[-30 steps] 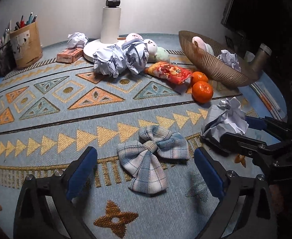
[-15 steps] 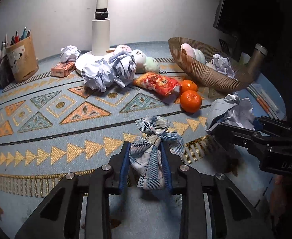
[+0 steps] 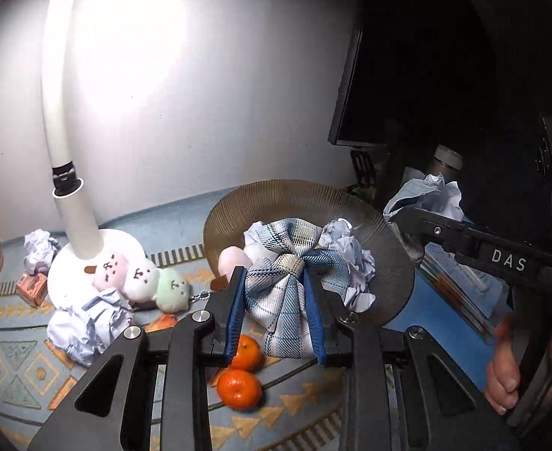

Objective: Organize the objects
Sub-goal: 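Carry the plaid bow and paper ball over the bowl with both tools, then open both tools to drop the bow and paper ball into the bowl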

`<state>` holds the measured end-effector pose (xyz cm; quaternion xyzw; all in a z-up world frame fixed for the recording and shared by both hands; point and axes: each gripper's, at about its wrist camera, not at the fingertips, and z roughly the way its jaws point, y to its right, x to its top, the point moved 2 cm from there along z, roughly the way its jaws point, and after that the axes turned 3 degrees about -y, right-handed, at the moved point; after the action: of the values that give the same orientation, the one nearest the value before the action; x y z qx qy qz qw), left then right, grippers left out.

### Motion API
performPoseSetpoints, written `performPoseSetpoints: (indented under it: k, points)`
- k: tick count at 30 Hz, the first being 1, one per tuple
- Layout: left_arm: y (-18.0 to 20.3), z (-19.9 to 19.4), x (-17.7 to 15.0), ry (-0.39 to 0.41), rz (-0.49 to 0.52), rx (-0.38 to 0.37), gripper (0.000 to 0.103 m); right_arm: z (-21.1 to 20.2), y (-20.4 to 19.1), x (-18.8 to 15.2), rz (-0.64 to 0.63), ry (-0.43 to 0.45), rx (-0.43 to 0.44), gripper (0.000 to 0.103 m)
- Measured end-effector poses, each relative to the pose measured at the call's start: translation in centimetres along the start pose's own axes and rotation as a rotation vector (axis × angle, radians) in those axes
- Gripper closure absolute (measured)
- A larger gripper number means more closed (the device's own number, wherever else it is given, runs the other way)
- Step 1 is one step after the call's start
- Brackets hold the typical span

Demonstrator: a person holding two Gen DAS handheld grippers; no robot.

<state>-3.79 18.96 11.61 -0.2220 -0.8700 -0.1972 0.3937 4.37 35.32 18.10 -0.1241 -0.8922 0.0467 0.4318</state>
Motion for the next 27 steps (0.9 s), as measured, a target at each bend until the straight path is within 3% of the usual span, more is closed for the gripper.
performPoseSetpoints:
  k: [5, 7, 9, 20, 25, 27]
  points:
    - [1.3, 4.2, 0.6, -0.036, 0.0, -0.028, 0.076, 3.3, 3.0, 1.6, 0.055, -0.038, -0.051, 0.046]
    - [1.6, 5.2, 0.5, -0.04, 0.003, -0.014, 0.073, 4.2, 3.7, 1.5, 0.062, -0.055, -0.062, 0.029]
    - [1.6, 5.9, 0.2, -0.05, -0.009, -0.028, 0.062, 4.8, 4.2, 1.3, 0.062, -0.055, -0.064, 0.023]
    - [0.8, 5.4, -1.2, -0.08, -0.024, -0.06, 0.06, 4.6, 4.2, -0.1, 0.06, -0.07, -0.044, 0.023]
    - [-0.3, 2.6, -1.6, -0.049, -0.049, -0.056, 0.06, 3.6, 2.4, -0.5, 0.043, -0.069, -0.019, 0.023]
    - [-1.5, 0.9, -1.8, -0.034, -0.078, -0.052, 0.053, 2.8, 1.4, -0.4, 0.033, -0.06, 0.003, 0.023]
